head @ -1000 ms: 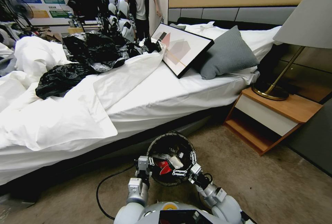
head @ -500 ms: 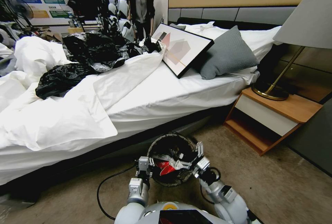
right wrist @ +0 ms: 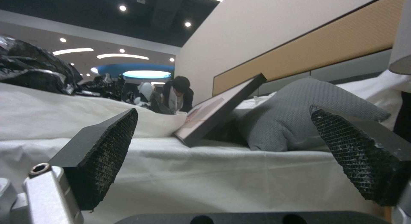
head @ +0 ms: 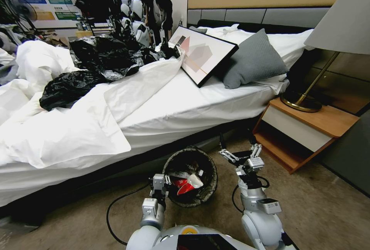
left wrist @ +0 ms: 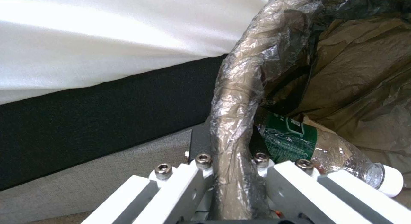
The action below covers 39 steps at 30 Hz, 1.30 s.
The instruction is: Pick up the trash bin, then pick up the garbage from the floor and place it into the trash bin.
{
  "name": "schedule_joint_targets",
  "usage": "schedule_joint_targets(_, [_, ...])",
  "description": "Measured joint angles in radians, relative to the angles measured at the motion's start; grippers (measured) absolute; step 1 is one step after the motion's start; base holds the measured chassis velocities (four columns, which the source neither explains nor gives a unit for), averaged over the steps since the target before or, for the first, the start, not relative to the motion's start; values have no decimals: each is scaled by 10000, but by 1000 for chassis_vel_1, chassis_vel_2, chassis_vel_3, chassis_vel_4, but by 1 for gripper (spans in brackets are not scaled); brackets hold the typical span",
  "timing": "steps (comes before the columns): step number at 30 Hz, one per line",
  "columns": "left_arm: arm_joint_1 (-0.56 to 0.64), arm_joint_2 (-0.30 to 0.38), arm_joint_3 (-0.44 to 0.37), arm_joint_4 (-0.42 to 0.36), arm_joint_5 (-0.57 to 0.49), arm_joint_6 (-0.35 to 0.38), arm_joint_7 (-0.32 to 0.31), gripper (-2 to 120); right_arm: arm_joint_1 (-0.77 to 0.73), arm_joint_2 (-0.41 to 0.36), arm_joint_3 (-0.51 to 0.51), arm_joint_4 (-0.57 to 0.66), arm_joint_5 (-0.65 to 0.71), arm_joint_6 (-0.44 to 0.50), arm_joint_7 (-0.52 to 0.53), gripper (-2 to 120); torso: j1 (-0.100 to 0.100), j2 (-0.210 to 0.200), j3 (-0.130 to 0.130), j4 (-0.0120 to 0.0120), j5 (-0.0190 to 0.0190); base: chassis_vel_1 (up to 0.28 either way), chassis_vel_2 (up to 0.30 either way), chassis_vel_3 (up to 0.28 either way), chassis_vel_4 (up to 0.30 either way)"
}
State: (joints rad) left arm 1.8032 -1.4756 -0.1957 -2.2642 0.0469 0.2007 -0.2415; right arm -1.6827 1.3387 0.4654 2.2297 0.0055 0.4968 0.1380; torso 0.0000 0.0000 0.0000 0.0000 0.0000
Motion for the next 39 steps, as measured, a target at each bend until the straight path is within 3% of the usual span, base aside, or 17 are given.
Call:
schedule_joint_targets(10, [-1, 5, 8, -18, -4, 26, -5, 0, -239, 265, 353, -966, 94, 384, -12, 100, -1, 0, 0, 0, 0, 0, 0, 0, 0])
schedule_joint_targets(39, [122, 32, 60, -182, 53, 56, 23, 0, 42, 120, 272, -981, 32, 187, -237, 100, 0, 0, 0, 0, 0, 53, 56, 50, 55])
